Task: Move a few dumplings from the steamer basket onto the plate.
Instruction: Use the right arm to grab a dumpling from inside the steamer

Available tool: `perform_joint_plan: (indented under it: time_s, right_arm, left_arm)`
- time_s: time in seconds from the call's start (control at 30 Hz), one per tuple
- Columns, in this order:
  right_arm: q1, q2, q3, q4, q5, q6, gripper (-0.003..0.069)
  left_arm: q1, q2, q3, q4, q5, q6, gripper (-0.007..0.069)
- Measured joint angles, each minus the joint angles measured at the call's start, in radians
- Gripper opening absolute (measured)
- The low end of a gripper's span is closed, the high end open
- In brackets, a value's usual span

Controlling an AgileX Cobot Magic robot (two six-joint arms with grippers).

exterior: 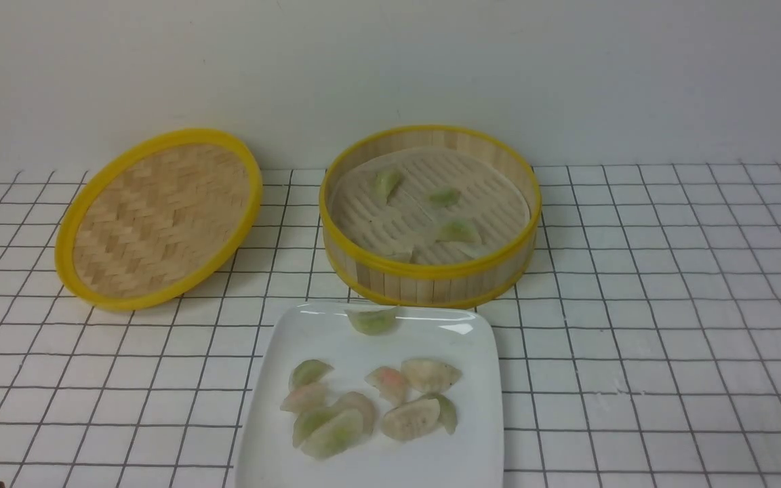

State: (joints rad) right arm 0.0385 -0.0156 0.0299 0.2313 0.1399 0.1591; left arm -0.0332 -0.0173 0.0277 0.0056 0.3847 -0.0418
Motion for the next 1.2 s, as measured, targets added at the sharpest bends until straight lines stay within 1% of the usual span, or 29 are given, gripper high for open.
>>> perform_joint_plan:
  time_s: [0.03,0.07,0.1,0.27,0.33,0.4,0.47,0.5,0.53,0.57,0.63,0.7,0.73,0.83,0.9,1.03,1.13,1.2]
  right_arm:
    - [0.000,0.000,0.000,0.082,-0.078,0.055,-0.0015]
    - [0.000,0.000,0.000,0.108,-0.103,0.061,-0.0015]
    - [0.000,0.000,0.000,0.181,-0.174,0.092,-0.0015]
    - [0.000,0.000,0.000,0.390,-0.411,0.132,-0.0015]
    - [0.000,0.000,-0.004,0.429,-0.469,0.159,-0.0015]
    - [0.000,0.002,-0.050,0.408,-0.441,0.174,-0.0015]
    - [0.000,0.048,-0.195,0.283,-0.312,0.173,-0.0015]
    - [0.000,0.087,-0.246,0.240,-0.262,0.170,-0.0015]
    - [0.000,0.179,-0.377,0.140,-0.107,0.168,-0.0015]
    - [0.000,0.242,-0.455,0.088,-0.043,0.165,-0.0015]
    - [0.000,0.382,-0.609,-0.008,0.165,0.149,-0.0015]
    - [0.000,0.567,-0.786,-0.072,0.395,0.098,-0.0015]
    - [0.000,0.696,-0.895,-0.090,0.522,0.048,-0.0015]
    - [0.000,0.925,-1.072,-0.088,0.765,-0.053,-0.0015]
    - [0.000,1.077,-1.185,-0.071,0.869,-0.112,-0.0015]
    - [0.009,1.394,-1.434,-0.005,1.069,-0.181,-0.0015]
    - [0.037,1.519,-1.542,0.012,1.091,-0.191,-0.0014]
    - [0.097,1.622,-1.637,0.016,1.096,-0.190,-0.0013]
  left_arm:
    - [0.000,0.000,0.000,0.000,0.000,0.000,-0.0006]
    - [0.000,0.000,0.000,0.000,0.000,0.000,-0.0006]
    - [0.000,0.000,0.000,0.000,0.000,0.000,-0.0006]
    - [0.000,0.000,0.000,0.000,0.000,0.000,-0.0006]
    - [0.000,0.000,0.000,0.000,0.000,0.000,-0.0006]
    - [0.000,0.000,0.000,0.000,0.000,0.000,-0.0006]
    - [0.000,0.000,0.000,0.000,0.000,0.000,-0.0006]
    - [0.000,0.000,0.000,0.000,0.000,0.000,-0.0006]
    - [0.000,0.000,0.000,0.000,0.000,0.000,-0.0006]
    - [0.000,0.000,0.000,0.000,0.000,0.000,-0.0006]
    - [0.000,0.000,0.000,0.000,0.000,0.000,-0.0006]
    - [0.000,0.000,0.000,0.000,0.000,0.000,-0.0006]
    - [0.000,0.000,0.000,0.000,0.000,0.000,-0.0006]
    - [0.000,0.000,0.000,0.000,0.000,0.000,-0.0006]
    - [0.000,0.000,0.000,0.000,0.000,0.000,-0.0006]
    - [0.000,0.000,0.000,0.000,0.000,0.000,-0.0006]
    - [0.000,0.000,0.000,0.000,0.000,0.000,-0.0006]
    - [0.000,0.000,0.000,0.000,0.000,0.000,-0.0006]
